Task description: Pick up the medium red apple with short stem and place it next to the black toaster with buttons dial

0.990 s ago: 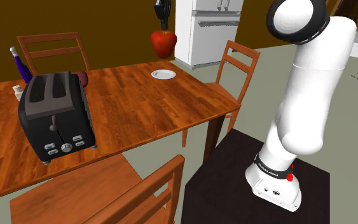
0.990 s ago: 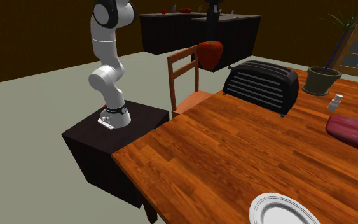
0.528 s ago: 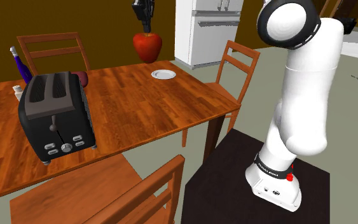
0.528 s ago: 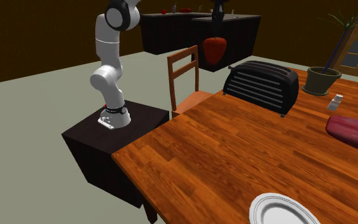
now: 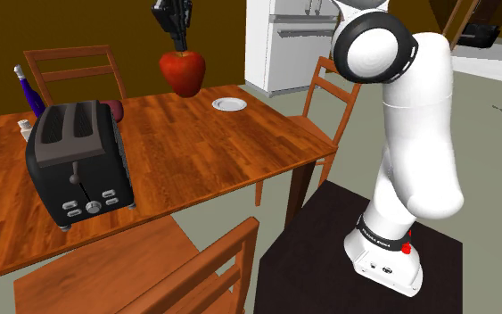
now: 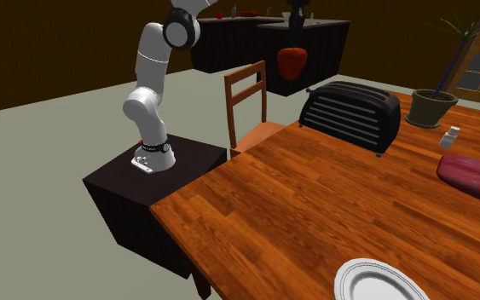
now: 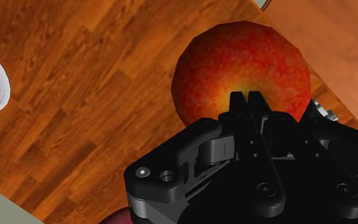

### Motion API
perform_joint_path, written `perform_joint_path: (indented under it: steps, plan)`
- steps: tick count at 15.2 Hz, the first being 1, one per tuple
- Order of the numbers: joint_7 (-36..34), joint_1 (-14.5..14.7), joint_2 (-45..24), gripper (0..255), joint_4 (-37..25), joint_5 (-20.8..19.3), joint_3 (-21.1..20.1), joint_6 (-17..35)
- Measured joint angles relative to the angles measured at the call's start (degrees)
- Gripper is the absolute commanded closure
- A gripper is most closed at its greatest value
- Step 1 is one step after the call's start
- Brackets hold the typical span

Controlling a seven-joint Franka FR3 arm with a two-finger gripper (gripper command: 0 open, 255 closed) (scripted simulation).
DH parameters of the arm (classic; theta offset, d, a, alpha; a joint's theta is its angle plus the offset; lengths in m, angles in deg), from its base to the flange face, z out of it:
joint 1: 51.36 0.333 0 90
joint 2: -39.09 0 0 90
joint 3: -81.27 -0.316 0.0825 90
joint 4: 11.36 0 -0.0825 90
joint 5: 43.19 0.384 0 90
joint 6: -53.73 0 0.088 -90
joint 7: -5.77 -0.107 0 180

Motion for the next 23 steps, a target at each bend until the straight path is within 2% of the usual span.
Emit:
perform_joint_path:
  steps: [9,23]
  plan:
    - [-1.30,0.15,9.36,255,21.89,0.09,-0.22,12.51]
    - [-2.20,0.02,14.52,255,40.70,0.13,-0.23,26.13]
